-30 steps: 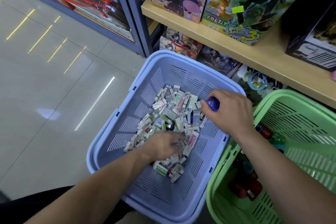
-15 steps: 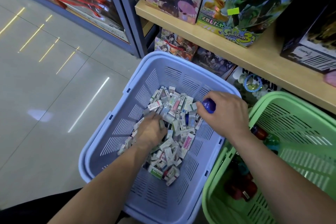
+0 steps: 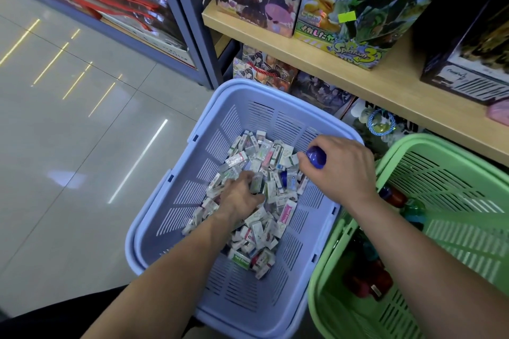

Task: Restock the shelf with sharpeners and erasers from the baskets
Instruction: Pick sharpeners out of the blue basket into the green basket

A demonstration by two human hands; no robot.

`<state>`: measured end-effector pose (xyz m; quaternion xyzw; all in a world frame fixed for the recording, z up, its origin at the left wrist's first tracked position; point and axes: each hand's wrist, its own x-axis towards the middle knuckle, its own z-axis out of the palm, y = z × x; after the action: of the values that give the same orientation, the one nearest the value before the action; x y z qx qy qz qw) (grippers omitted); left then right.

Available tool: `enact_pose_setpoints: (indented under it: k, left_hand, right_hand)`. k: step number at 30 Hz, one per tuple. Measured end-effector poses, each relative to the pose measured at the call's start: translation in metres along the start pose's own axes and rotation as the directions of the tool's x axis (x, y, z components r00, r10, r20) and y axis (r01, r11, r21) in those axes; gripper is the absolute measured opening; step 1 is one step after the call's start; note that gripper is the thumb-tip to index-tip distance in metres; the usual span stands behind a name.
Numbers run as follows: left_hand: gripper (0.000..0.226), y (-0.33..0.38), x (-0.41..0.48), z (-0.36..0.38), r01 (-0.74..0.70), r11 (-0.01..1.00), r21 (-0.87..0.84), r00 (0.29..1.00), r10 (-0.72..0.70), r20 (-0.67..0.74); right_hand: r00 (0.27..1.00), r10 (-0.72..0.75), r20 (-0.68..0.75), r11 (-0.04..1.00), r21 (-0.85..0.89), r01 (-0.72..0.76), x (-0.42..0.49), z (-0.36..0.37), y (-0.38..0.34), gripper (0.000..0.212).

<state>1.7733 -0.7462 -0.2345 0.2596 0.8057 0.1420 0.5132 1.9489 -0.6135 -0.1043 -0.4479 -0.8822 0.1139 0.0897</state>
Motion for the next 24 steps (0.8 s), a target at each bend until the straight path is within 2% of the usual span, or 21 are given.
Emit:
enact_pose_setpoints:
  k: [2, 4, 7, 11, 15, 19, 24]
  left_hand:
    - [0.066, 0.003, -0.004, 0.000, -0.010, 0.997, -0.083, 0.997, 0.016, 0.071]
    - [0.077, 0.003, -0.005, 0.004, -0.007, 0.994, -0.105, 0.988, 0.024, 0.156]
    - [0.086, 0.002, -0.007, 0.007, -0.034, 0.987, -0.158, 0.986, 0.059, 0.155]
    - [0.080, 0.010, -0.016, -0.006, -0.120, 0.991, -0.066, 0.991, 0.124, 0.055]
    - [0.054, 0.021, -0.022, -0.018, -0.260, 0.965, -0.032, 0.964, 0.258, -0.055]
    - [0.025, 0.038, -0.016, -0.013, -0.290, 0.949, 0.124, 0.954, 0.297, -0.038]
    - [0.036, 0.056, 0.007, 0.010, -0.277, 0.898, 0.341, 0.937, 0.331, -0.110]
  right_hand:
    - [1.000, 0.004, 0.005, 1.000, 0.006, -0.004, 0.000, 0.000, 0.000, 0.031]
    - [1.000, 0.011, 0.009, 1.000, 0.015, -0.011, 0.000, 0.000, 0.000, 0.033]
    - [1.000, 0.016, 0.012, 1.000, 0.023, -0.016, 0.000, 0.000, 0.001, 0.034]
    - [1.000, 0.019, 0.012, 0.999, 0.039, -0.020, 0.000, 0.001, 0.001, 0.034]
    - [1.000, 0.009, -0.002, 0.999, 0.049, -0.009, 0.000, 0.001, 0.002, 0.034]
    - [1.000, 0.000, -0.001, 0.999, 0.046, 0.000, 0.000, 0.001, 0.001, 0.035]
    - [1.000, 0.005, -0.015, 0.999, 0.035, -0.004, 0.000, 0.001, 0.000, 0.034]
